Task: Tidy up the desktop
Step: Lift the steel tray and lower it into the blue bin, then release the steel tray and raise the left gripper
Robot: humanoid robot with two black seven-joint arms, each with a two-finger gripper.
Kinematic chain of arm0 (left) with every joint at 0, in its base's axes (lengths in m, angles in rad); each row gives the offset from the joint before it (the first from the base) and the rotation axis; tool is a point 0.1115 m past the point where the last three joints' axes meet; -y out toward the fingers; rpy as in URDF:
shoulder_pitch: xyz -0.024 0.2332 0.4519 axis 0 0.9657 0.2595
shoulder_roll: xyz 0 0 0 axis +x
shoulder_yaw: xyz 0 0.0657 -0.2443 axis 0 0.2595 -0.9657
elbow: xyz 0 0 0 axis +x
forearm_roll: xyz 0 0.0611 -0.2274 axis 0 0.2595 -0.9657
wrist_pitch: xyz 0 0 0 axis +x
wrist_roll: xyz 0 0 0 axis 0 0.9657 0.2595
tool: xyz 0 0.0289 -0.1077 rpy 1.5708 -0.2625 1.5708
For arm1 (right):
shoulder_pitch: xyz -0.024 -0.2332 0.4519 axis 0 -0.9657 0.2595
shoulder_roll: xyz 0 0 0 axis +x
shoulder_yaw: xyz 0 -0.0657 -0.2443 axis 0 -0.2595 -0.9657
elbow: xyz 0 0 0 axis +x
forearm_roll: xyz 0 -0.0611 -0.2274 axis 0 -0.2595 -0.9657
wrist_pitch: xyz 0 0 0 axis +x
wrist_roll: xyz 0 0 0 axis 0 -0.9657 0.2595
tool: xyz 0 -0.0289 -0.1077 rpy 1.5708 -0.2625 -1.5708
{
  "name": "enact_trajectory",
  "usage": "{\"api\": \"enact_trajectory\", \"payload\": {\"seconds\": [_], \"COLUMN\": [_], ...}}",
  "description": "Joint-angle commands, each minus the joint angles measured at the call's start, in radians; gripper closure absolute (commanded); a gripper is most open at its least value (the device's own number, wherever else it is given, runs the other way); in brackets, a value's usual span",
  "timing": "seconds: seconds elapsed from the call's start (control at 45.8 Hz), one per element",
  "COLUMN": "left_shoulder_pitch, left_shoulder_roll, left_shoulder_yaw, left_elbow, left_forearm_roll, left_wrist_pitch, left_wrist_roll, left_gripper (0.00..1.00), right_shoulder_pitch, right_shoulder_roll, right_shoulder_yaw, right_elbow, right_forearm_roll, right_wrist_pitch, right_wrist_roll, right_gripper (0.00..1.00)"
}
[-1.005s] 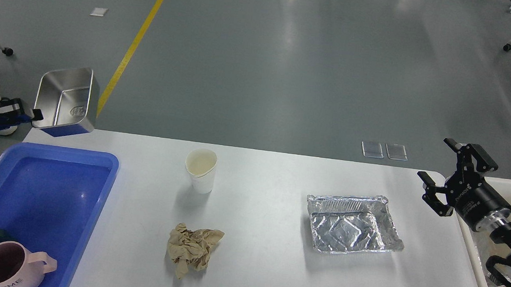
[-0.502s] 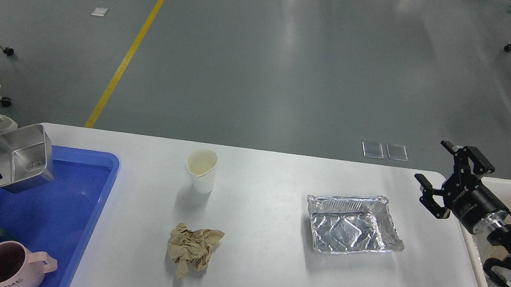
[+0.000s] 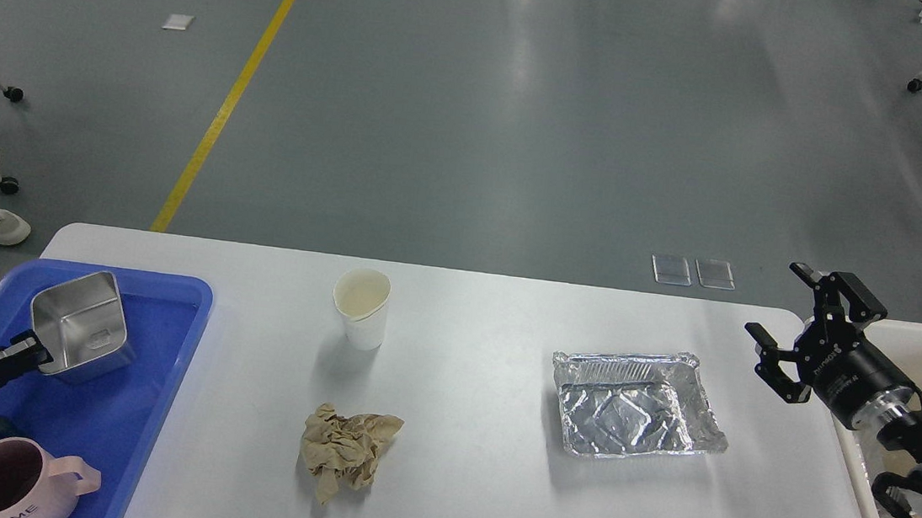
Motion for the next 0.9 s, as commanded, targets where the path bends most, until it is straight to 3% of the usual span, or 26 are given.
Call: {"api": "enact_trajectory", "payload": {"seconds": [0.0, 0.371, 0.655, 0.808, 0.874], "left_shoulder_pitch": [-0.005, -0.014, -0.018, -0.023, -0.035], "left_shoulder_roll": [-0.033, -0.041, -0.036, -0.027, -0.016], "left_shoulder_yaw": [0.000, -0.002, -0.009, -0.022, -0.029], "left_elbow": [0.015, 0.015, 0.015, 0.012, 0.011], "left_forearm_roll": [0.002, 0.002, -0.012, -0.015, -0.016], "left_wrist_pitch": [0.000, -0.001, 0.002, 0.002, -0.004], "left_wrist_roll": [0.001, 0.001, 0.001, -0.011, -0.016], "left_gripper": [0.95, 0.86, 0.49, 0.20, 0.14], "right_shoulder_pitch": [-0.002, 0.000, 0.000, 0.001, 0.001], "right_shoulder_roll": [0.000, 0.000, 0.002, 0.002, 0.002], "right_shoulder_yaw": [0.000, 0.000, 0.000, 0.000, 0.000], "right_elbow": [0.000, 0.002, 0.002, 0.002, 0.002], "right_forearm_roll": [0.000, 0.000, 0.000, 0.000, 0.000], "right_wrist_pitch": [-0.001, -0.001, -0.001, -0.001, -0.001], "right_wrist_roll": [0.000, 0.000, 0.000, 0.000, 0.000], "right_gripper": [0.00, 0.00, 0.00, 0.00, 0.00]}}
